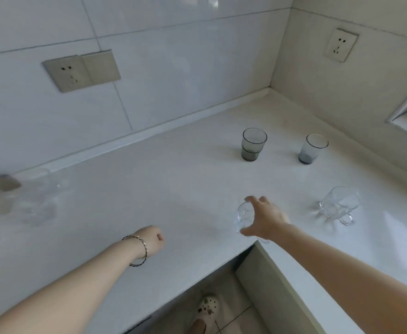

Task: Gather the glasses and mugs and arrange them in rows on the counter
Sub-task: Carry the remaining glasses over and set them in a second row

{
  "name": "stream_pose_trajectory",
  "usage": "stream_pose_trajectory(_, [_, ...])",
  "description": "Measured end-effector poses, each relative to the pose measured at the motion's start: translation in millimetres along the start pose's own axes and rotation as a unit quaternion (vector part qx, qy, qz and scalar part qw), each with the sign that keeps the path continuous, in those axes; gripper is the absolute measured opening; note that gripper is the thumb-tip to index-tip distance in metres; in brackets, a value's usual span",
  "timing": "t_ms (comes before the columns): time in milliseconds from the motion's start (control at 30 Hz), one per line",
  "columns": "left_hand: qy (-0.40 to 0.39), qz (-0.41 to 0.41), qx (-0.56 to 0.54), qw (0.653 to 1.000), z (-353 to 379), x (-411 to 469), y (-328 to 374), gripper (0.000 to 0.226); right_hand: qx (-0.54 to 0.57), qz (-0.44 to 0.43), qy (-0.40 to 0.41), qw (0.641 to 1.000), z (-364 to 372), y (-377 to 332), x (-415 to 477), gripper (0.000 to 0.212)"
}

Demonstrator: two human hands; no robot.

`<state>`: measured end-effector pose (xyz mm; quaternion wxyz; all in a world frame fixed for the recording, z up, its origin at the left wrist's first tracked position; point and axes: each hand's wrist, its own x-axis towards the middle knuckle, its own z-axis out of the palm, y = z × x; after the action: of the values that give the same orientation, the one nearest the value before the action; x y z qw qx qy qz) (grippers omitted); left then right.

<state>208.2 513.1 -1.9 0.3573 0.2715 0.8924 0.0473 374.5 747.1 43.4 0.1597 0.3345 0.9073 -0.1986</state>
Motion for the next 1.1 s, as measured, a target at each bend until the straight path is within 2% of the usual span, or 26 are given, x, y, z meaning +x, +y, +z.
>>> stream_pose_trajectory(167, [0.011, -0.069, -0.043, 0.997, 24, -70, -84, 0.028, 0.005, -0.070, -0.033, 0.997, 25, -75, -28, 0.086])
stream_pose_trajectory(300, [0.038, -0.124, -0.085, 0.988, 33, -124, -158, 0.034, -0.051, -0.158, -0.063, 0.984, 51, -152, -50, 0.087])
stream_pose_trajectory(567, [0.098, -0.202, -0.179, 0.958, 40, -206, -318, 0.033, -0.108, -0.279, -0.088, 0.950, 123, -340, -88, 0.084])
stream_pose_trajectory(667, [0.093, -0.230, -0.193, 0.949, 39, -232, -387, 0.025, -0.114, -0.296, -0.103, 0.943, 158, -415, -101, 0.084])
stream_pose_trajectory(833, [0.099, -0.276, -0.234, 0.927, 34, -268, -500, 0.028, -0.123, -0.303, -0.133, 0.935, 215, -537, -119, 0.085])
stream_pose_trajectory(1100, [0.071, -0.309, -0.268, 0.910, 35, -295, -613, 0.027, -0.102, -0.317, -0.127, 0.934, 299, -700, -137, 0.081])
